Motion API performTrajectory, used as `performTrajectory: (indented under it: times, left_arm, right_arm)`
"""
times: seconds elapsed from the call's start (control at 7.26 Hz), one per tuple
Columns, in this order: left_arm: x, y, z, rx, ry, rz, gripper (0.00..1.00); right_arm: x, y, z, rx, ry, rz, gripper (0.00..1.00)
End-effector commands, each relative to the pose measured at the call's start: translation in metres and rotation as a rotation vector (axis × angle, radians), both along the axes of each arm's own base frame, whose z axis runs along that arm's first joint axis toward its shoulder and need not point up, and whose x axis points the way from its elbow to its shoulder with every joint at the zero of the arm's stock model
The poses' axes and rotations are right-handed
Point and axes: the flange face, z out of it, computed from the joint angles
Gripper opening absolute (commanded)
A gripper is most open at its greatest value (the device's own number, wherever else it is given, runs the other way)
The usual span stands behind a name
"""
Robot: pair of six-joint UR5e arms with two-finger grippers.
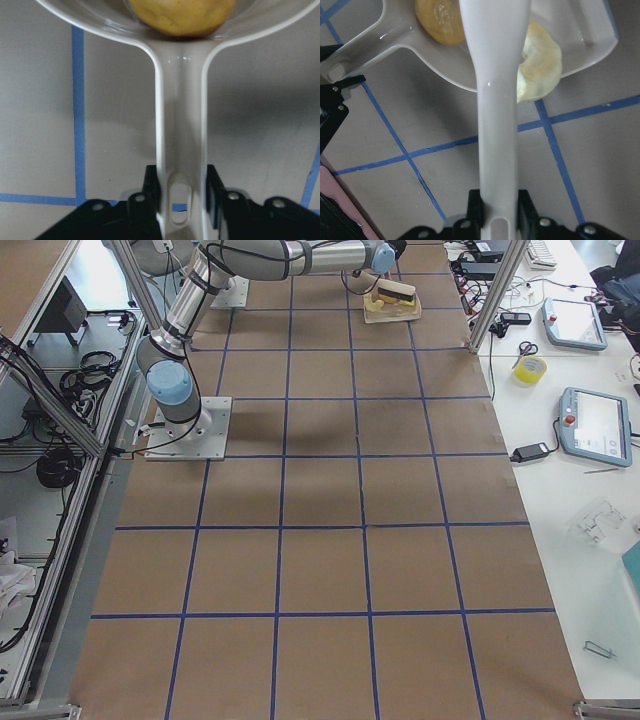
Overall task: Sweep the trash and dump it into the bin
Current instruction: 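Sweep the potato, bread and sponge with the brush into the dustpan, then carry the brush back with the right gripper while the left gripper lifts the dustpan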
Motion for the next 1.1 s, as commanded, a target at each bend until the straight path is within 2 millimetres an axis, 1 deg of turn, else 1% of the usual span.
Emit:
performTrajectory:
  times: [0.0, 0.14, 0.28, 0.41, 0.55, 0.69, 0.83, 0.96]
  left_arm:
    - [-0.001, -0.001, 0.0, -0.004, 0.015, 0.0, 0.13]
    - [0.0, 0.0, 0.002, -0.007, 0.024, 0.003, 0.12]
    - [0.005, -0.003, 0.006, -0.022, 0.07, 0.011, 0.1]
    - [0.006, -0.001, 0.016, -0.021, 0.082, 0.002, 0.09]
    - [0.03, 0.0, 0.019, -0.024, 0.081, -0.065, 0.08]
    - [0.066, 0.007, 0.031, -0.021, 0.085, -0.056, 0.08]
    - [0.096, 0.013, 0.048, -0.017, 0.086, -0.108, 0.07]
    - [0.132, 0.021, 0.073, -0.012, 0.083, -0.158, 0.07]
  right_arm:
    - [-0.019, 0.006, 0.02, 0.021, 0.085, -0.009, 0.04]
    - [-0.037, 0.003, 0.026, 0.02, 0.151, -0.003, 0.04]
    - [-0.077, -0.011, 0.045, 0.021, 0.176, 0.02, 0.03]
    - [-0.119, -0.019, 0.063, 0.036, 0.182, 0.062, 0.03]
    - [-0.17, -0.026, 0.077, 0.047, 0.241, 0.131, 0.03]
    - [-0.219, -0.033, 0.089, 0.028, 0.301, 0.201, 0.02]
    - [-0.266, -0.035, 0.093, 0.038, 0.339, 0.25, 0.01]
    - [-0.319, -0.03, 0.095, 0.043, 0.366, 0.31, 0.0]
